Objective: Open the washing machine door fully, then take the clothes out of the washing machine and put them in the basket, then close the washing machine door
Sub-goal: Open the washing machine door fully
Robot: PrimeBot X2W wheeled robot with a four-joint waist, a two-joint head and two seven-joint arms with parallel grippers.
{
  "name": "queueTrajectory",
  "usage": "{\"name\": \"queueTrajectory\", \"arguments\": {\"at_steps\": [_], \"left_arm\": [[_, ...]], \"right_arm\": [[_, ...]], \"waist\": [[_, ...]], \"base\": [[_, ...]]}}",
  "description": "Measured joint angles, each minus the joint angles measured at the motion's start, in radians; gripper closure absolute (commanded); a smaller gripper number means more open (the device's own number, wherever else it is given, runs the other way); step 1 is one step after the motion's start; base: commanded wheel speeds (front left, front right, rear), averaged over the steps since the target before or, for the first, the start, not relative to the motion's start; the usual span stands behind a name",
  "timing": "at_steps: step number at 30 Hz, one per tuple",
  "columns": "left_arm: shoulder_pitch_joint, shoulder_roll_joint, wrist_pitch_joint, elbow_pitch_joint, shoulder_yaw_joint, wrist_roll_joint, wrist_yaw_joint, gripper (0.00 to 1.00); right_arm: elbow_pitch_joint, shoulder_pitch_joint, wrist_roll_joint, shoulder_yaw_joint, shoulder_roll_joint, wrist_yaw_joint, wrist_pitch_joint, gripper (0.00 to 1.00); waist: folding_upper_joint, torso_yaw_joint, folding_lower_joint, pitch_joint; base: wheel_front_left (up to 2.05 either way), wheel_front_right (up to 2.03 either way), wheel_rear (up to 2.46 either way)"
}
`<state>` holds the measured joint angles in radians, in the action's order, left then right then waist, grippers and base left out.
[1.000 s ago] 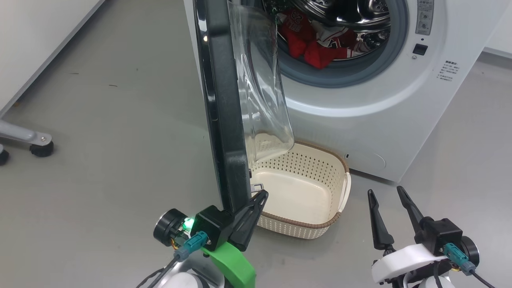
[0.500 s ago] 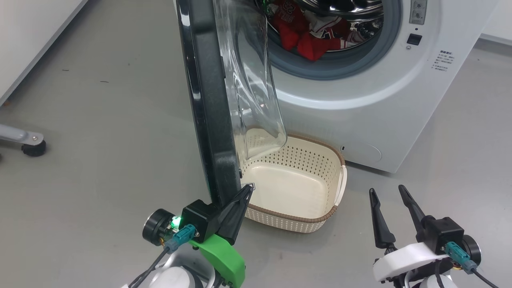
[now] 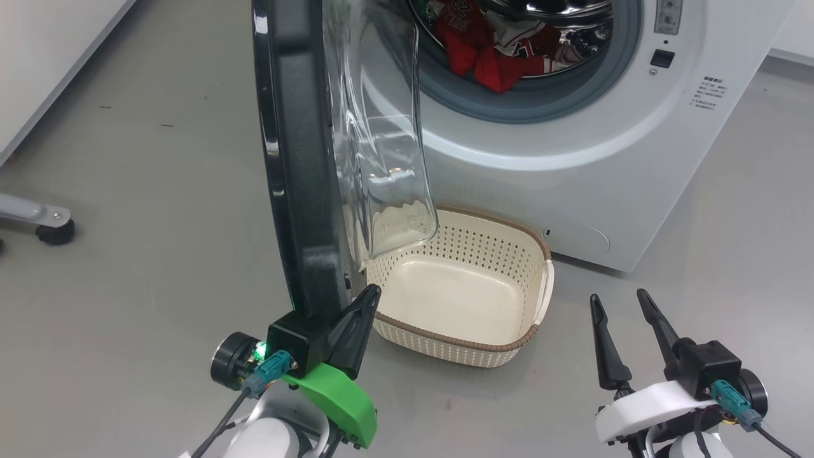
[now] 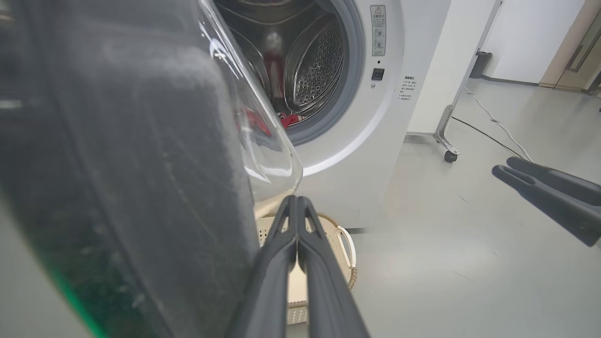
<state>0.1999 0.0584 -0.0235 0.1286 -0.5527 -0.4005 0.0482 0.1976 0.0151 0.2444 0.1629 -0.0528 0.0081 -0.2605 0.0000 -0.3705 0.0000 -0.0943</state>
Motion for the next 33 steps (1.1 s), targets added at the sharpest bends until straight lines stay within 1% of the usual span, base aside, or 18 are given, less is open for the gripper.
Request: {"name": "queueTrajectory", "arguments": {"at_steps": [10,12,18,25,32,33], "left_arm": [[-0.004,0.007,-0.032,0.026,0.053,-0.005,0.022,1.0],[-0.005,0.012,-0.043,0.029,0.068,-0.008,0.028,1.0],[-0.007,0.024,-0.07,0.043,0.13,-0.013,0.044,1.0],[-0.021,0.031,-0.104,0.056,0.203,-0.025,0.052,1.0],[-0.031,0.042,-0.141,0.069,0.289,-0.05,0.061,1.0],[-0.031,0.042,-0.141,0.069,0.289,-0.05,0.061,1.0]], "right_arm": [[0.002,-0.007,-0.008,-0.006,0.003,0.003,0.0,0.0],[0.002,-0.007,-0.008,-0.007,0.003,0.008,0.0,0.0],[0.003,-0.013,-0.008,-0.008,0.004,0.011,0.0,0.0],[0.003,-0.024,-0.011,-0.016,0.004,0.012,0.0,0.0],[0.002,-0.028,-0.011,-0.017,0.004,0.025,0.0,0.0],[0.002,-0.028,-0.011,-0.017,0.004,0.025,0.0,0.0]], "waist": [[0.0,-0.011,0.0,-0.001],[0.0,-0.011,0.0,-0.002],[0.0,-0.011,0.0,-0.005],[0.0,-0.012,0.0,-0.008],[0.0,-0.015,0.0001,-0.01],[0.0,-0.015,0.0001,-0.01]], "base": [[0.0,0.0,0.0],[0.0,0.0,0.0],[0.0,0.0,0.0],[0.0,0.0,0.0],[0.0,0.0,0.0],[0.0,0.0,0.0]]}}
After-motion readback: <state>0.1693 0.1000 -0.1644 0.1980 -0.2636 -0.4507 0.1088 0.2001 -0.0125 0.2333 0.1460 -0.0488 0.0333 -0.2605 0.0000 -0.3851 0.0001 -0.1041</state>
